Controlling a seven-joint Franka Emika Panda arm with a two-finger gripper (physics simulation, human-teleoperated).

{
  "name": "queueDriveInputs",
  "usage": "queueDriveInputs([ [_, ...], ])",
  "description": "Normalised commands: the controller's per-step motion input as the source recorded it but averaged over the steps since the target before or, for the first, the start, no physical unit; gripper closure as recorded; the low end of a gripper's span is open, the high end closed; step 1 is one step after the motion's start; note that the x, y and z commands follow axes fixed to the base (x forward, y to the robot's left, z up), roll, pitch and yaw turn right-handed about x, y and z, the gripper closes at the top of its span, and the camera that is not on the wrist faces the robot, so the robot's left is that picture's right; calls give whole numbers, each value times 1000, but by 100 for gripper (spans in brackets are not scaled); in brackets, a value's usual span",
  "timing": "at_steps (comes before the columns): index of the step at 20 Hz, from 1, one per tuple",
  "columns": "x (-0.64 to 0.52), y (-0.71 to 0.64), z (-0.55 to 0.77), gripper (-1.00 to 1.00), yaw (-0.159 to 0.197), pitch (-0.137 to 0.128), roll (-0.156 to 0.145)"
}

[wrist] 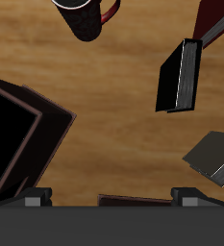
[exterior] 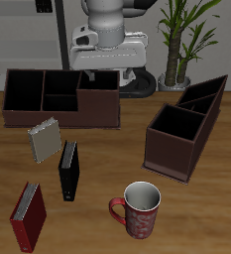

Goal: Place the yellow book into the back desk caddy's right compartment

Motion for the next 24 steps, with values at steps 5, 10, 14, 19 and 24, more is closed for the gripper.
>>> queueDriveInputs([
  [5,-88,-477,6,-100,-43,-34,5],
  [10,-24,-662,-64,-100,-89,-11,-61],
  [14,-48,-420,-5,-100,-46,-45,-36],
  [19,-38,-679,-55,-100,-104,-28,-12],
  [24,50,-583,-171,-100,-84,5,-50],
])
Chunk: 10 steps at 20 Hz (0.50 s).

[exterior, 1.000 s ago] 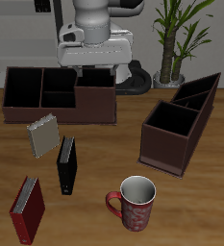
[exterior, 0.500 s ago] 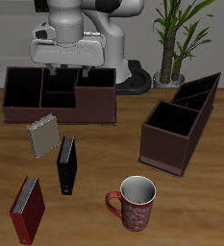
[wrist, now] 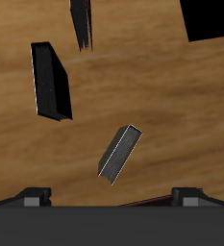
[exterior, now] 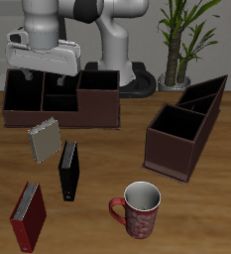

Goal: Place the yellow book into the back desk caddy's right compartment

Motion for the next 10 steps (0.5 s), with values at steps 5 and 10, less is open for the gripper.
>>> queueDriveInputs([
  [5,65,-342,-147,-100,-43,-25,-11],
  [10,67,-43,-241,-100,-12,-17,-24],
])
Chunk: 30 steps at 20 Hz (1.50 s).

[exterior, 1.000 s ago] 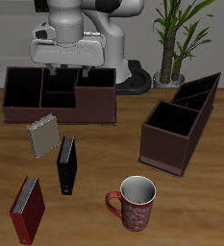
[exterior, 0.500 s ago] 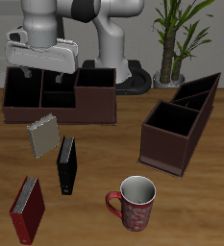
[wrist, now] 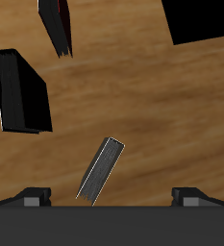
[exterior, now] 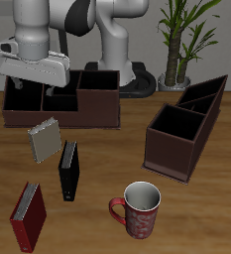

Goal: Place the yellow book into the back desk caddy's right compartment

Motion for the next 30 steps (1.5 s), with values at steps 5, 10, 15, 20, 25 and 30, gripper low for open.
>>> queueDriveInputs([
  [5,49,63,-306,-100,-82,-45,-4],
  [10,-13,4,-322,-100,-86,-24,-7],
  [15,-42,-19,-362,-100,-83,-14,-15],
  [20,13,-68,-224,-100,-34,7,-28],
  [25,65,-45,-282,-100,-39,25,-12],
  [30,120,11,-301,-100,-55,46,10],
])
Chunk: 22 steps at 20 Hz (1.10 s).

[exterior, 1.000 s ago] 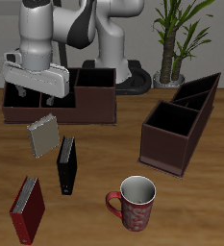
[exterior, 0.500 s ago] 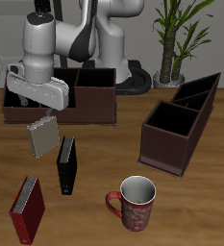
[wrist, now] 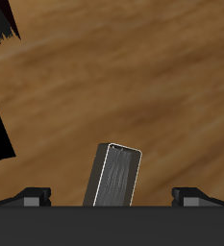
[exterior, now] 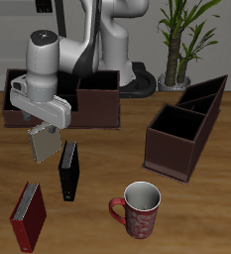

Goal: Place the yellow book into the back desk caddy's right compartment

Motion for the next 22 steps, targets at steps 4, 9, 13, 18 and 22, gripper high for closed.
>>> queueDriveInputs([
  [4,103,-22,-388,-100,-54,50,0],
  [9,68,-78,-355,-100,-39,63,-18],
  [13,25,-7,-128,100,-15,18,1],
  [18,-21,34,70,100,0,7,-3],
  [22,-76,126,295,100,20,-14,12],
])
